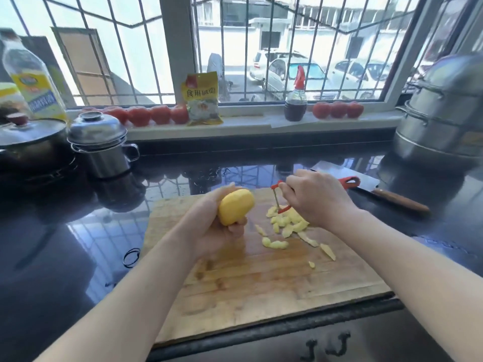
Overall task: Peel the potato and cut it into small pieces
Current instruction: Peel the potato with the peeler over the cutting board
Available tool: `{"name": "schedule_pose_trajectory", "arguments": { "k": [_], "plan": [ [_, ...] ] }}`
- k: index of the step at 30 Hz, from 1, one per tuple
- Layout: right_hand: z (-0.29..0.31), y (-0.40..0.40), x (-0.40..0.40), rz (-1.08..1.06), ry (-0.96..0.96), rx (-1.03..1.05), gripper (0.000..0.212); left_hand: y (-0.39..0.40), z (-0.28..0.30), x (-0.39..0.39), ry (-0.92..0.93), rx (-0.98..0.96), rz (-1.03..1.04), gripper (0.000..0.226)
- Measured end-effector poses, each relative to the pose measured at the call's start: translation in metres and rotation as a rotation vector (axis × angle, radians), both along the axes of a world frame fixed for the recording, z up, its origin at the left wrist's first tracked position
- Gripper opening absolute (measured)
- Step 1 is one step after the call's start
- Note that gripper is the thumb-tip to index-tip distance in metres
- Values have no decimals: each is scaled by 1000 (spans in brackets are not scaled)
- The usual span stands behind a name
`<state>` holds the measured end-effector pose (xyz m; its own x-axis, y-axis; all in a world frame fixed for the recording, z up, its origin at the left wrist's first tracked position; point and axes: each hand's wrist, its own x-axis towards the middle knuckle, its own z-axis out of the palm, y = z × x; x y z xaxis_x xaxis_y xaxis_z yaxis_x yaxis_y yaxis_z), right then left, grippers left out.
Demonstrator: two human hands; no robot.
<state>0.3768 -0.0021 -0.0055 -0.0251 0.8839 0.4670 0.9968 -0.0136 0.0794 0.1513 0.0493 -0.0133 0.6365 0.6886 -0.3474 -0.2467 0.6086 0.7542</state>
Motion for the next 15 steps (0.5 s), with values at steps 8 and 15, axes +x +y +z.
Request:
{"name": "schedule_pose_trajectory", "arguments": {
  "k": [8,15],
  "plan": [
    [8,11,3,6,217,16,49,37,-30,6,-237,-20,-174,76],
    [5,24,-22,116,563,201,54,35,-36,-1,-281,152,-255,79]
  ]
}}
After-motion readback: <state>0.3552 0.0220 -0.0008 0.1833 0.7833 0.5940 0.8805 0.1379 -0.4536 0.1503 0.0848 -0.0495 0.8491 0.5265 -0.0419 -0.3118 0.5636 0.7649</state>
